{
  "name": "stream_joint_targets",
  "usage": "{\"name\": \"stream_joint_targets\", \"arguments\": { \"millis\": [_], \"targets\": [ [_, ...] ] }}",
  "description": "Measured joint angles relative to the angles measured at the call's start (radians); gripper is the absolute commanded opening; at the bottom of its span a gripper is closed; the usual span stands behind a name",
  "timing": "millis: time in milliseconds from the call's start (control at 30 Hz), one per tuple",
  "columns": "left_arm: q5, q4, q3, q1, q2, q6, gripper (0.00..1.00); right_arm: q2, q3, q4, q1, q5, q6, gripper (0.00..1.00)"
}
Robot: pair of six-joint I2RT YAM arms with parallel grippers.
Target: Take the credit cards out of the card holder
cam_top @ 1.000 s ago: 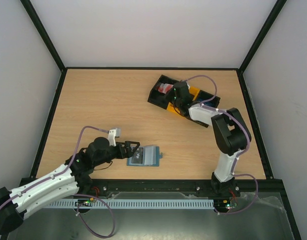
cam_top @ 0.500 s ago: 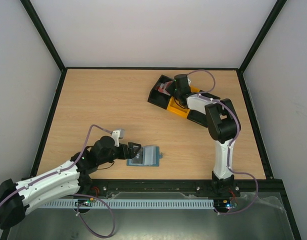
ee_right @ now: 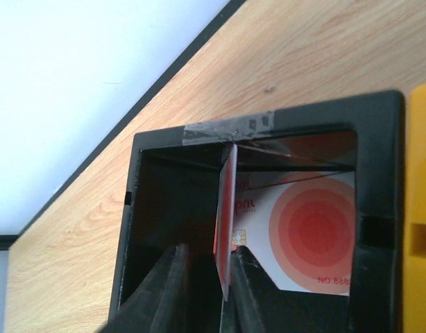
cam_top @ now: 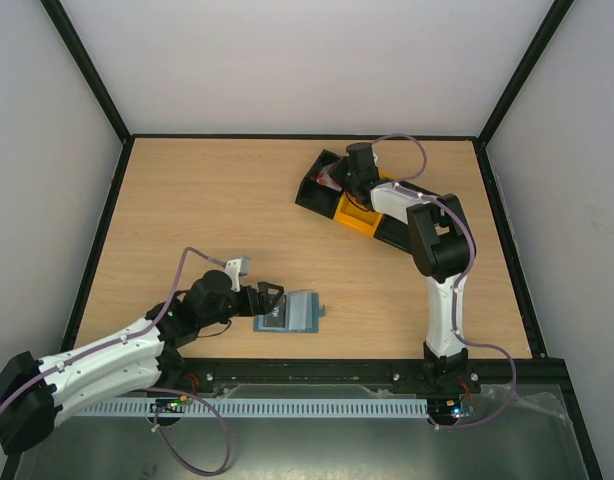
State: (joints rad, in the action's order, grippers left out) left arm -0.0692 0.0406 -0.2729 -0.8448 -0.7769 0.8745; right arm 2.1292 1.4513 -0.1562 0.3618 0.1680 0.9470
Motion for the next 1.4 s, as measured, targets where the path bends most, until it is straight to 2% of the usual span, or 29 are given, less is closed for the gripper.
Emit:
{"name": "stream_joint_targets", "arguments": {
  "millis": [300, 567, 767, 867, 1100, 1267, 1400],
  "targets": [
    [-0.014, 0.005, 0.0, 0.024, -0.048, 0.027, 1.0, -0.023, 0.027, 0.08, 0.0, -0.003, -0.01, 0.4],
    [-0.03, -0.005, -0.001, 0.041, -0.081, 0.043, 1.0, -0.095, 0.048, 0.241, -0.003, -0.039, -0.048, 0.45],
    [-0.042, -0.016, -0.001, 0.044, -0.094, 0.043, 1.0, -0.261, 0.006, 0.305, -0.003, -0.025, -0.089, 0.46],
    [-0.06, -0.017, -0.002, 0.047, -0.102, 0.043, 1.0, -0.399, -0.101, 0.304, -0.002, -0.006, -0.115, 0.46],
    [-0.068, -0.024, -0.002, 0.048, -0.123, 0.043, 0.98, -0.7, -0.483, 0.307, 0.019, 0.035, -0.162, 0.46],
    [-0.042, -0.052, -0.005, 0.05, -0.152, 0.048, 0.88, -0.913, -0.696, 0.307, 0.081, 0.071, -0.172, 0.45],
    [-0.039, -0.048, -0.005, 0.051, -0.183, 0.046, 0.78, -1.065, -0.788, 0.293, 0.151, 0.086, -0.146, 0.44]
  ]
}}
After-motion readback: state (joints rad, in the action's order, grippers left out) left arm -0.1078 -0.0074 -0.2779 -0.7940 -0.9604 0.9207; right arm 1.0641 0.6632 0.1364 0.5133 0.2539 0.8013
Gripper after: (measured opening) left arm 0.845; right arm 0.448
